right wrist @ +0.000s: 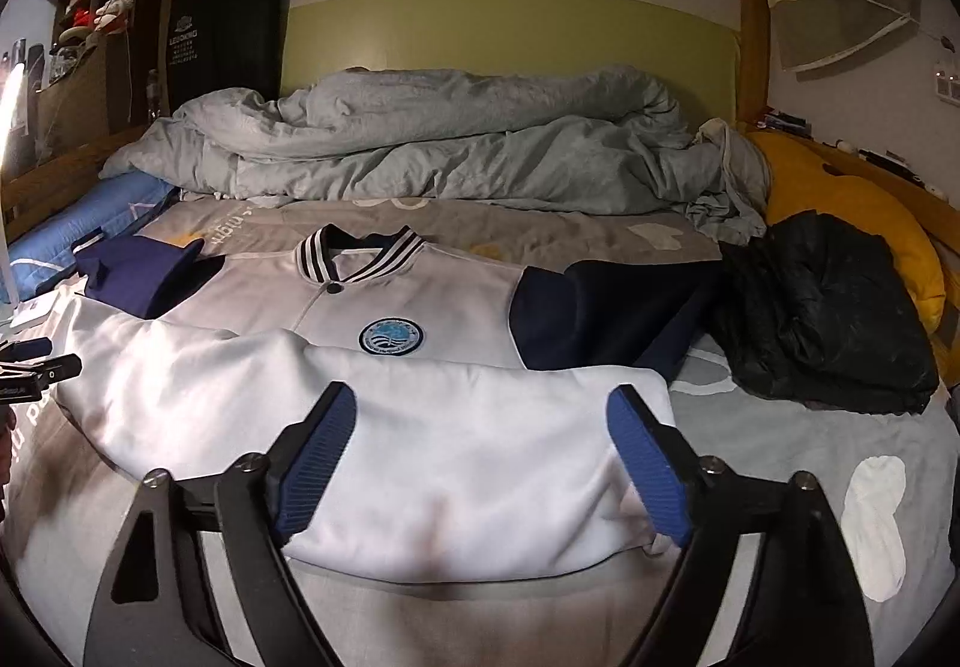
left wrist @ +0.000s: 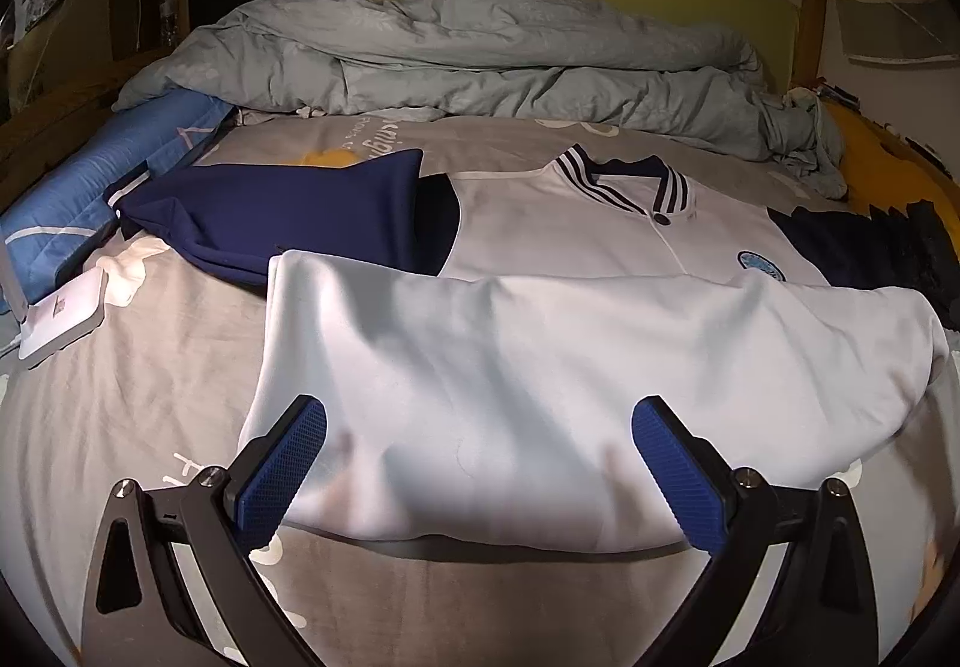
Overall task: Fold large clothes
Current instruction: 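Withdraw both open tools from the folded jacket, then grasp the navy sleeve with the left tool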
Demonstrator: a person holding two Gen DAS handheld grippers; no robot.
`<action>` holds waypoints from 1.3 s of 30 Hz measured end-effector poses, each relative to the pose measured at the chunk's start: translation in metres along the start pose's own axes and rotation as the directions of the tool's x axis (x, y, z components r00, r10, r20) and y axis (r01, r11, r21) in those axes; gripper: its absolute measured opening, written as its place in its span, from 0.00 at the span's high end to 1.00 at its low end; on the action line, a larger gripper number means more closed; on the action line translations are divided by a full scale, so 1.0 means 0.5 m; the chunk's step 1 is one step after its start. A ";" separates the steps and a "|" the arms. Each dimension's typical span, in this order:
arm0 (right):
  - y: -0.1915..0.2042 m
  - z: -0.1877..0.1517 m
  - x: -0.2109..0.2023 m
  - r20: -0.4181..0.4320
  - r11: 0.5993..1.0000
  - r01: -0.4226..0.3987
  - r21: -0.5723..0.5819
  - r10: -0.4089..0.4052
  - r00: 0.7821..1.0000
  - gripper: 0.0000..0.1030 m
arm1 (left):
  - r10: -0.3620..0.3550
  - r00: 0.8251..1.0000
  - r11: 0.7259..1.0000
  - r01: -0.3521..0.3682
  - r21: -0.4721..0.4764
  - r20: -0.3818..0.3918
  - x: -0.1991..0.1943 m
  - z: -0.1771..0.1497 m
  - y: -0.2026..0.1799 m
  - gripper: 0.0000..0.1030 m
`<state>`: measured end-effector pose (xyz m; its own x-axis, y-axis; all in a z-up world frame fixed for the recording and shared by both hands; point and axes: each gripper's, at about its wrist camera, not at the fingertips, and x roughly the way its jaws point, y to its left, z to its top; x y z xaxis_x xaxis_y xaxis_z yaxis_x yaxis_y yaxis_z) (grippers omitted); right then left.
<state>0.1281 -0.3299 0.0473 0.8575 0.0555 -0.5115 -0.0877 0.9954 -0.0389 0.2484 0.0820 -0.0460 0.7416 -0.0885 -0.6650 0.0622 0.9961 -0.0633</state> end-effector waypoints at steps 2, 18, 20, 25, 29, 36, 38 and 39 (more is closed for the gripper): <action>0.000 0.000 0.002 -0.005 1.000 -0.005 -0.003 0.005 1.000 0.11 | 0.001 1.000 1.000 -0.001 0.001 0.001 0.000 0.001 0.001 0.00; -0.013 -0.006 0.024 -0.048 0.999 0.032 0.023 -0.031 0.998 0.01 | -0.012 0.999 0.999 0.011 0.033 0.036 -0.030 0.028 0.015 0.00; -0.021 -0.006 0.028 -0.052 0.998 0.040 0.043 -0.038 0.998 0.01 | -0.022 0.999 0.999 0.020 0.027 0.048 -0.031 0.058 0.037 0.00; -0.038 0.000 0.038 -0.046 0.995 0.061 0.080 -0.058 0.997 0.01 | 0.056 0.978 0.996 -0.039 -0.086 0.199 -0.050 0.172 0.155 0.01; -0.034 0.003 0.046 -0.035 0.995 0.086 0.045 -0.084 0.996 0.01 | 0.104 0.981 0.987 -0.081 -0.137 0.165 0.008 0.226 0.268 0.08; -0.022 0.035 0.086 -0.040 0.998 0.002 0.058 0.001 0.999 0.01 | 0.217 0.976 0.954 -0.212 -0.211 0.000 0.182 0.264 0.464 0.12; 0.002 0.070 0.091 -0.010 0.999 0.003 0.041 -0.003 1.000 0.01 | 0.254 0.966 0.938 -0.258 -0.232 -0.047 0.229 0.259 0.505 0.13; 0.018 0.089 0.092 0.010 0.999 -0.004 0.042 0.003 1.000 0.01 | 0.251 0.966 0.931 -0.258 -0.257 -0.061 0.248 0.253 0.525 0.14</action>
<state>0.1893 -0.3150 0.0618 0.8625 0.0594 -0.5026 -0.0692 0.9976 -0.0008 0.4410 0.3332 -0.0509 0.6911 0.1642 -0.7038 -0.3052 0.9491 -0.0783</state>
